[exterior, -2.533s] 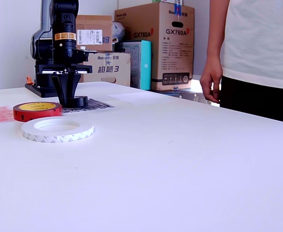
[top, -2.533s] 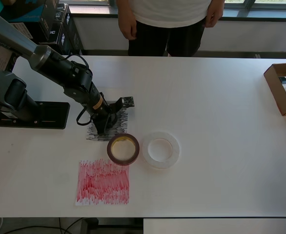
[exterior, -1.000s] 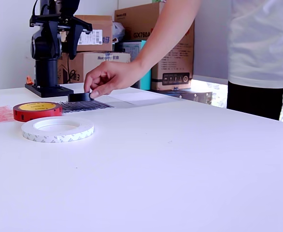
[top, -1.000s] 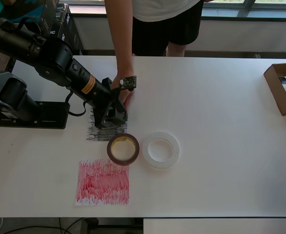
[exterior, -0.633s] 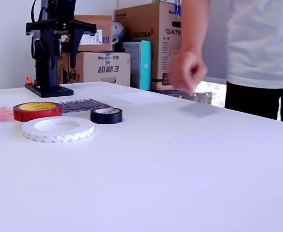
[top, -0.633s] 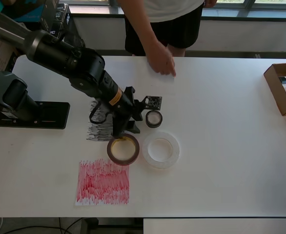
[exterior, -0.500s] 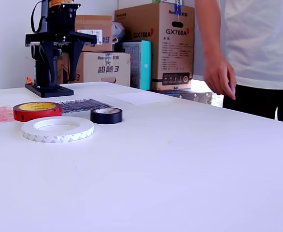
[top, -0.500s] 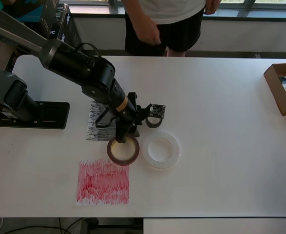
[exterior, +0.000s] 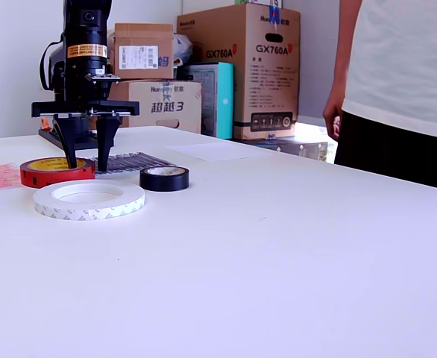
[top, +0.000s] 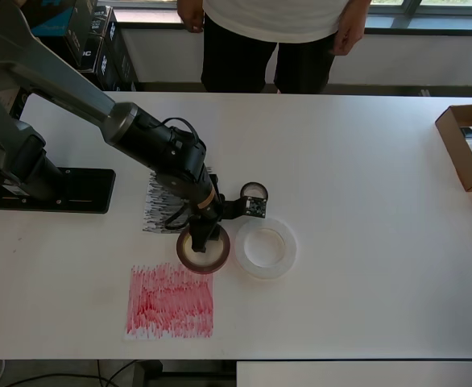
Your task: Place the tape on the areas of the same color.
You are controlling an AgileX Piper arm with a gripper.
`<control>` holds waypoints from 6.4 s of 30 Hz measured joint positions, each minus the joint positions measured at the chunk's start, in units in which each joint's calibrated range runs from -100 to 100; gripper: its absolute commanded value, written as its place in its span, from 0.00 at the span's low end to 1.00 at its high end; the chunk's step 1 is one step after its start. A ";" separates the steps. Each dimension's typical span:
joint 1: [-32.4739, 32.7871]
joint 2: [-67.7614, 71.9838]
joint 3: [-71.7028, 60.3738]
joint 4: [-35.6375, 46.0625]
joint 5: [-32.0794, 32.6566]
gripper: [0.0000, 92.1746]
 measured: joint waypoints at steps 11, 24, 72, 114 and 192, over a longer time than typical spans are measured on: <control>-1.66 0.00 0.00 0.00 0.00 0.44; -0.91 0.00 -1.00 0.00 0.00 0.00; -15.09 -4.08 3.54 -0.19 -13.01 0.00; -6.13 -17.47 3.19 0.29 -14.96 0.58; 6.72 9.65 -16.96 4.00 20.75 0.58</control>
